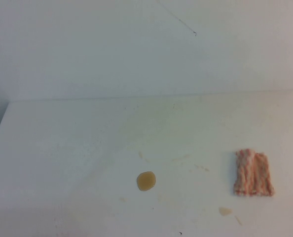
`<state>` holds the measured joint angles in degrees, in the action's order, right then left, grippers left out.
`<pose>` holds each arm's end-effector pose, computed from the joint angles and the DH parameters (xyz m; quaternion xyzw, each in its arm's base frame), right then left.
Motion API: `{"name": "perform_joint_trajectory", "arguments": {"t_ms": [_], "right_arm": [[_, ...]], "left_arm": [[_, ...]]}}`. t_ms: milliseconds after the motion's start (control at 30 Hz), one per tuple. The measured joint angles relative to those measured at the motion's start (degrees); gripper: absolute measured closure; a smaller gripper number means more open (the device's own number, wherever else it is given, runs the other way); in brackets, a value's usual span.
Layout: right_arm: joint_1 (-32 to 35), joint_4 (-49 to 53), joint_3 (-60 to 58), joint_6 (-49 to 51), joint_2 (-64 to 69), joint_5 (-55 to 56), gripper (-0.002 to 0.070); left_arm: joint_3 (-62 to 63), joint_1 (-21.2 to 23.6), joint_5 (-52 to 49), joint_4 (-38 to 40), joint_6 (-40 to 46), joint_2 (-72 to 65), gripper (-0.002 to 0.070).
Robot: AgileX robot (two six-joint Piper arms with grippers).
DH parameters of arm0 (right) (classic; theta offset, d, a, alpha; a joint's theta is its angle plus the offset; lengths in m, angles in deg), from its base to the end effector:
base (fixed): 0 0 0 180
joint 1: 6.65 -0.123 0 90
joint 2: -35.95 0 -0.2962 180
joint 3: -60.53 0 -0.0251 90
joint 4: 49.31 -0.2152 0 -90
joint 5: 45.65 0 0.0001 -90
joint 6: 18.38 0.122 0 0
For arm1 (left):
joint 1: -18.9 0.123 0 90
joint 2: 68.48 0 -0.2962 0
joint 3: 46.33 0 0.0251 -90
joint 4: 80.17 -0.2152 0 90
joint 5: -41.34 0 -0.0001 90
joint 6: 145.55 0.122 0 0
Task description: Wipe the table
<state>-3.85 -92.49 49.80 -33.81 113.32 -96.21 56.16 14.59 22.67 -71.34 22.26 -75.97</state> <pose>0.2320 0.0532 0.3781 0.0220 0.8777 0.2920 0.3793 0.0364 -0.0088 0.1769 -0.0959 0.7792 -0.1522 0.6005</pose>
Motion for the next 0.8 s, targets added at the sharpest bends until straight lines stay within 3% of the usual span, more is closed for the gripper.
{"name": "perform_joint_trajectory", "arguments": {"t_ms": [233,300,467,533,800], "right_arm": [[-0.5,0.5,0.0,-6.2,11.1,-7.6,0.0663],[-1.7,2.2,0.0,-6.0,13.7,-7.6,0.0593],[-8.3,7.6,0.0,-5.8,19.4,-4.9,0.0324],[-11.6,10.9,0.0,-2.6,21.4,-1.5,0.026],[-20.0,39.1,0.0,25.3,28.1,8.4,0.0258]], "left_arm": [[0.0,0.0,0.0,0.0,0.0,0.0,0.0678],[0.0,0.0,0.0,0.0,0.0,0.0,0.0678],[0.0,0.0,0.0,0.0,0.0,0.0,0.0678],[0.0,0.0,0.0,0.0,0.0,0.0,0.0678],[0.0,0.0,0.0,0.0,0.0,0.0,0.0678]]}}
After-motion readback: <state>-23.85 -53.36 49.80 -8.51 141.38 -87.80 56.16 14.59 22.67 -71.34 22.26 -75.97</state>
